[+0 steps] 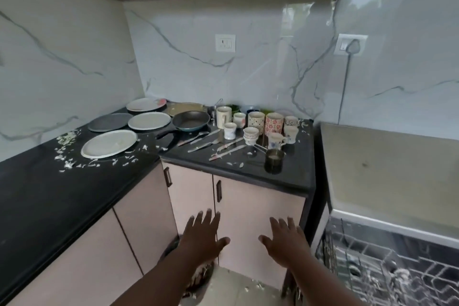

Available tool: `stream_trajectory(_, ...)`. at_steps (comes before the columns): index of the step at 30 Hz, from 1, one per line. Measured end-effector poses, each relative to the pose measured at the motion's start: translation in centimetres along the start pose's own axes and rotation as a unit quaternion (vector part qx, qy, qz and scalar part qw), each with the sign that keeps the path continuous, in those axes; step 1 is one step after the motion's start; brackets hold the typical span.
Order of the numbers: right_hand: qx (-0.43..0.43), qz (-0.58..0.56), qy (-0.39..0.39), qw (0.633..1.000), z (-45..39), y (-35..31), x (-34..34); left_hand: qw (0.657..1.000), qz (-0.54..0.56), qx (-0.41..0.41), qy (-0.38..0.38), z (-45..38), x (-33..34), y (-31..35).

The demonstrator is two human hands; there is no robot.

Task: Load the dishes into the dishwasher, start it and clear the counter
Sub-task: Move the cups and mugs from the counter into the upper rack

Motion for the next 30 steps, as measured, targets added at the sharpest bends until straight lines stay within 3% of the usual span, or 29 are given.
stream_trajectory(9, -0.010, -0.035, 0.108, 0.993, -11.7, 1.4, -7.9, 0.996, 0.051, 0.032, 0.064, -12.0, -6.3, 1.1)
stream_trajectory(14, 0.003, 0.007, 0.157, 0.988, -17.4, 2.6, -12.4, 0.982, 0.126, 0.072, 0.117, -20.9, -11.9, 1.7)
stream_trajectory(23, 0.158, -0.031, 0.132, 0.978, -25.0, 6.2, -16.3, 0.968, 0.199, 0.124, 0.088, -34.6, -16.9, 3.5)
stream_trajectory(30, 0.180, -0.070, 0.092, 0.977, -30.0, 8.7, -15.8, 0.957, 0.270, 0.092, 0.060, -40.6, -15.9, 4.4)
Point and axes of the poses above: each hand's wrist, its own z-axis away from the middle knuckle, its own x-axis out of the palm, y = z × x, the point moved 5 cm from there along -z, towards the middle knuckle, and after that the axes turned 9 degrees about z, right-handed, at the moved point
